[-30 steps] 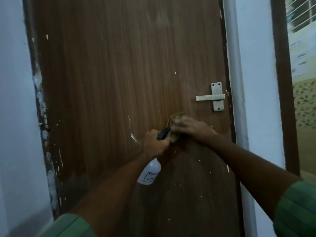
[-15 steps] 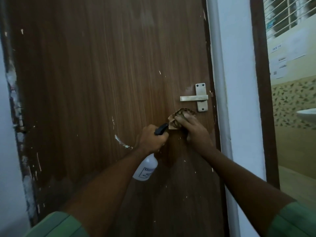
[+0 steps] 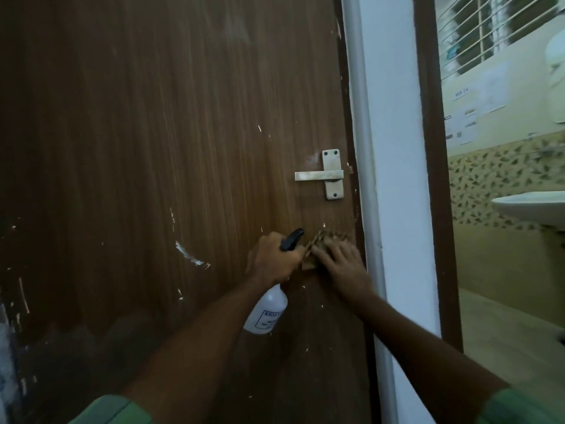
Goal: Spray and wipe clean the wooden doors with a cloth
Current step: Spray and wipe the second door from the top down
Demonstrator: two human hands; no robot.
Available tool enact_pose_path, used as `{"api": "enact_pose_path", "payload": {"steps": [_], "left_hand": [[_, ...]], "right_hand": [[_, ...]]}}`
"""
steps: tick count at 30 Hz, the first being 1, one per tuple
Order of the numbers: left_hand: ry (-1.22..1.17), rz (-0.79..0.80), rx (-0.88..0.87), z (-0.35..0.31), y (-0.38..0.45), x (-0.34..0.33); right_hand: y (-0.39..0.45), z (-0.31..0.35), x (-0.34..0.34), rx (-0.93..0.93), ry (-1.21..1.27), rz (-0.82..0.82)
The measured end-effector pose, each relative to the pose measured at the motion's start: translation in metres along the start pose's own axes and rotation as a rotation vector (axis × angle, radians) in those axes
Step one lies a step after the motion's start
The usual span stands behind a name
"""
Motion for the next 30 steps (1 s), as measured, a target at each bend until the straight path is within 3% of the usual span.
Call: {"api": "enact_pose_path", "payload": {"steps": [3, 7, 8, 14, 17, 21, 26, 30], "left_hand": [[0.045, 0.039, 0.016, -0.002, -0.001, -0.013], [0.054, 0.066, 0.044, 0.004, 0.003, -0.017], [0.057, 0.063, 0.054, 0.007, 0.004, -0.019], [0.069, 0.116, 0.077, 0.013, 0.004, -0.039], [0.097, 0.169, 0.082, 0.014, -0.005, -0.060], [0.070, 0.205, 0.164, 0.031, -0.019, -0.095], [0.096, 0.106, 0.259, 0.035, -0.025, -0.106], [0.101, 0.097, 0.202, 0.039, -0.029, -0.108]], "right_hand": [[-0.014, -0.009, -0.002, 0.113, -0.074, 0.143], [0.036, -0.058, 0.050, -0.198, 0.078, -0.068], [0.039, -0.061, 0.057, -0.202, 0.101, -0.109], [-0.034, -0.022, 0.013, 0.079, 0.003, 0.006], [-0.023, -0.031, 0.033, 0.135, -0.017, 0.008], [0.001, -0.051, 0.051, -0.075, -0.010, -0.062], [-0.004, -0.037, 0.034, -0.087, -0.015, -0.047], [-0.062, -0.020, -0.006, -0.132, 0.076, -0.011]]}}
Point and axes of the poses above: each hand's wrist, its own y-axis towards the middle knuckle, its own x-axis out of the back of the hand, z = x × y, the point moved 6 cm from there along y, towards the middle knuckle, and after that the axes turned 13 degrees about z, right-handed, at the moved point
